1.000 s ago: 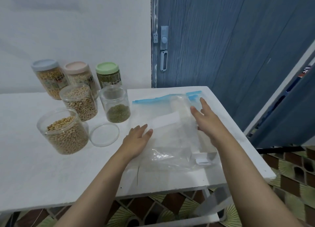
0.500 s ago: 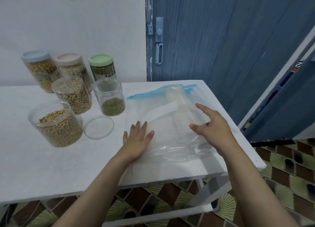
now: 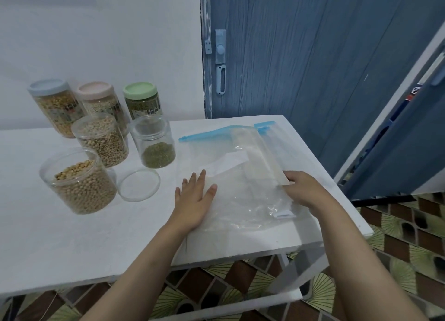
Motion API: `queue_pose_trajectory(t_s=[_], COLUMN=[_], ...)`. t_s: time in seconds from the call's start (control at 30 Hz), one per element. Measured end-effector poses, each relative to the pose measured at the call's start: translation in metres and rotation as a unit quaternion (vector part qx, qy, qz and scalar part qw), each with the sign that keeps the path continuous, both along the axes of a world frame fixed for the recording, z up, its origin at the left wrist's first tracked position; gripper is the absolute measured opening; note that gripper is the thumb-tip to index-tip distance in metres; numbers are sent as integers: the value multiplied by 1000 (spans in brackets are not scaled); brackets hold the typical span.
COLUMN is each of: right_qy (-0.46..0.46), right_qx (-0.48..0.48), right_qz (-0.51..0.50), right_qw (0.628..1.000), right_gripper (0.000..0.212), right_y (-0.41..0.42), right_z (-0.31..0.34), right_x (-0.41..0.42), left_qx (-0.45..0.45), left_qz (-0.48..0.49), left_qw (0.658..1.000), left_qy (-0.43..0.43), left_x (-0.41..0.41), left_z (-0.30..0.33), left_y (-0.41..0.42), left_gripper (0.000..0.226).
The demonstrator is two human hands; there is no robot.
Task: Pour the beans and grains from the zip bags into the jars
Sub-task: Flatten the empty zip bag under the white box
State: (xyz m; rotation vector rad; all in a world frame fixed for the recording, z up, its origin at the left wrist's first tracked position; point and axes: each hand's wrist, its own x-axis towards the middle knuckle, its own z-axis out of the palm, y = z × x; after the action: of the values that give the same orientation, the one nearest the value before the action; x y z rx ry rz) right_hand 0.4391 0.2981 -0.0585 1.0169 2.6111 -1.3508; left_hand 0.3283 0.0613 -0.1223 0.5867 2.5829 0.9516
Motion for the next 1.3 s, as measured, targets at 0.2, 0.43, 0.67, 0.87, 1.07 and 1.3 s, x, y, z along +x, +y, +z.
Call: queue_pose_trajectory(t_s=[0.2,0.43,0.67,0.87,1.07,1.3], right_qy=[77,188,329,386,317,295], right_qx=[42,174,260,100,-83,-272], right_qz=[-26,-84,-125,-121,-76,-45], right_qw=[996,963,899,909,942,915], right_gripper=[52,48,47,44,46,45], right_y=[-7,-11,-18,-25,-28,-36], right_z=[11,40,51,62,82,82], right_x=[1,9,7,12,16,15], left_qx=[-2,7,-12,-42,-169,-193], left_qz=[2,8,8,-18,-55,-48], left_qw=[1000,1000,1000,999,984,977], left_qy=[7,2,2,-2,33,79], left_x=[-1,0,0,-5,-10,-18], left_z=[-6,-4,3,12,21,4], left_y=[2,4,11,18,36,38], left_gripper=[62,63,63,61,65,73])
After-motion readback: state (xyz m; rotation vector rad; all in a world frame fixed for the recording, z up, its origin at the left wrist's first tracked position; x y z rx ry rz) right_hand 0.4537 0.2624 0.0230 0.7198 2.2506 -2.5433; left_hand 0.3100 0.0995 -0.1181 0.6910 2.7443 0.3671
